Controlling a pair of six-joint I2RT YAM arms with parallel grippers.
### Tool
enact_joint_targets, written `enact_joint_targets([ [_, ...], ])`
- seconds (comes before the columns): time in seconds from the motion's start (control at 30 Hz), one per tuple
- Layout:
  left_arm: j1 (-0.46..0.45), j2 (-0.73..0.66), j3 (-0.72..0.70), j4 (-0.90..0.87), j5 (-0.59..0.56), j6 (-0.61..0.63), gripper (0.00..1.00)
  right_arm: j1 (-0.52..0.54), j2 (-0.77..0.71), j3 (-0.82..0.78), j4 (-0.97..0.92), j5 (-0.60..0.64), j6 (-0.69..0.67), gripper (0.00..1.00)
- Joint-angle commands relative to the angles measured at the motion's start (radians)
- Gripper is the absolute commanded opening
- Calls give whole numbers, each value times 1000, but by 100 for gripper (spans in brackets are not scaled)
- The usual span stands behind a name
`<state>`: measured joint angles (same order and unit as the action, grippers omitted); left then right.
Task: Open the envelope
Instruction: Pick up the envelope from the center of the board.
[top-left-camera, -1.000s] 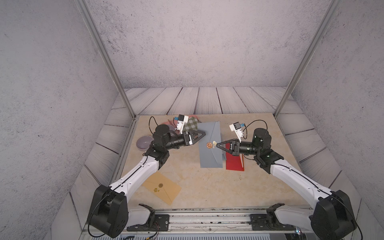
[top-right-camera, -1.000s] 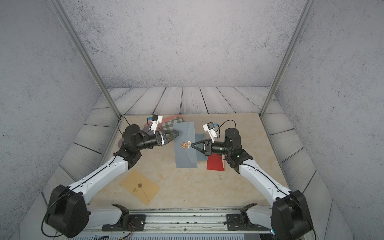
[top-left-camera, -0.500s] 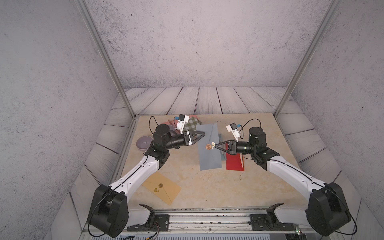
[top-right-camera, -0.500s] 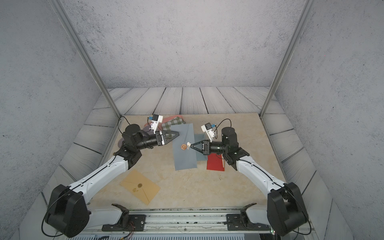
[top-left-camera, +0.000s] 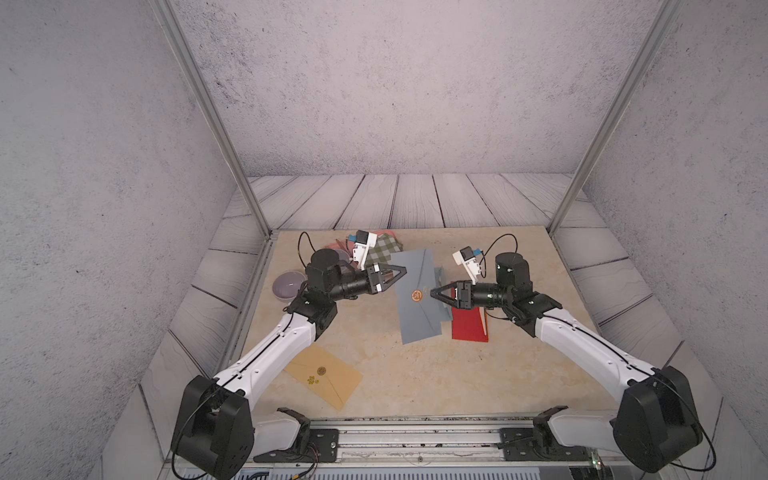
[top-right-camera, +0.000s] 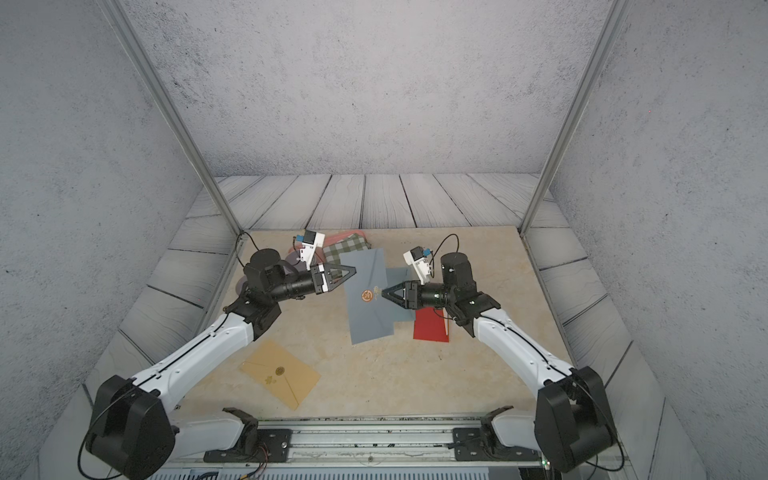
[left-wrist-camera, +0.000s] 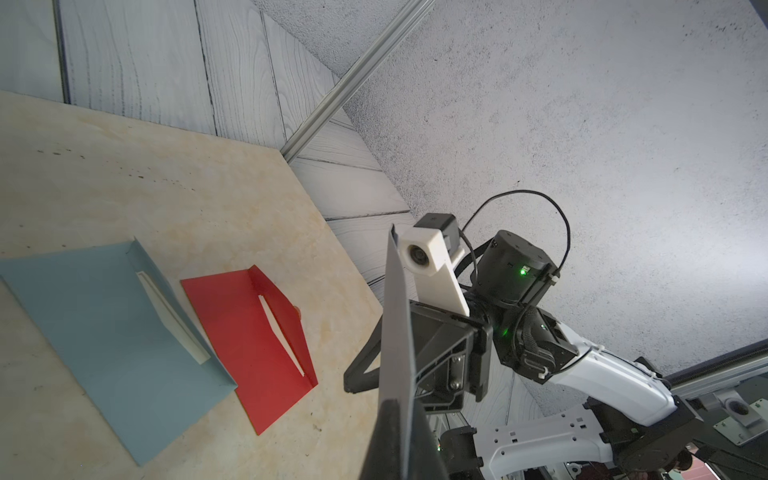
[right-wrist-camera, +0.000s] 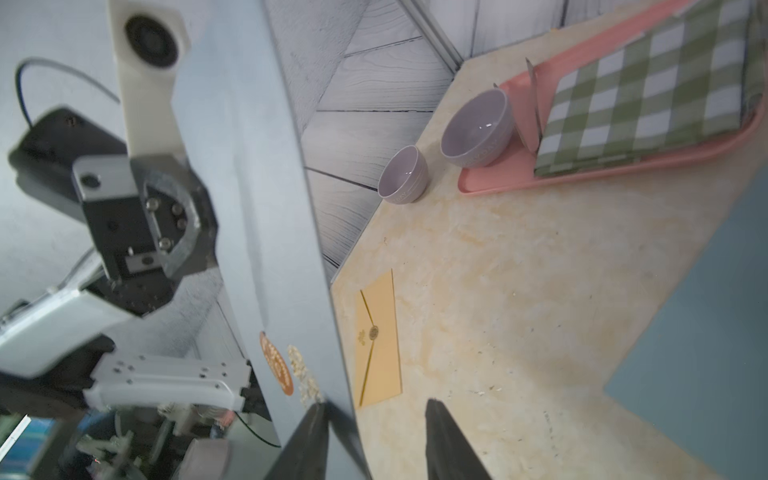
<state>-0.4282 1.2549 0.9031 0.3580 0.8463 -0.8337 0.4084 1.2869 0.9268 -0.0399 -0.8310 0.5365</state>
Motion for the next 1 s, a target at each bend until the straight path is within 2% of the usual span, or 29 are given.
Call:
enact_joint_targets([
  [0.0,-4,-53,15,-101,-79,96,0,-3,-75,46,-174,194,-63,62],
  [0.1,-6,-83,16,-187,-147,138,0,-3,-117,79,-289,378,-81,77],
  [0.2,-12,-103,13,-258,-214,172,0,-3,-163,82,-342,578,-10,99],
  [0.27,-19,-113,13,-288,-249,183,0,-5,-191,77,-366,676,72,99],
  [0.33,-29,-124,7,-301,-289,194,0,-4,-217,55,-350,699,79,99],
  [0.37,-38,-129,6,-311,-316,205,0,-5,-231,35,-345,722,134,99],
  [0.4,-49,-134,8,-327,-340,221,0,-5,-242,12,-332,733,172,99],
  [0.5,-82,-144,31,-404,-431,261,0,-6,-252,-36,-234,623,172,100],
  [0.8,-164,-176,35,-518,-642,351,0,-5,-242,-40,-220,603,201,98],
  [0.97,-210,-170,39,-543,-707,377,0,-5,-220,-39,-187,523,201,97],
])
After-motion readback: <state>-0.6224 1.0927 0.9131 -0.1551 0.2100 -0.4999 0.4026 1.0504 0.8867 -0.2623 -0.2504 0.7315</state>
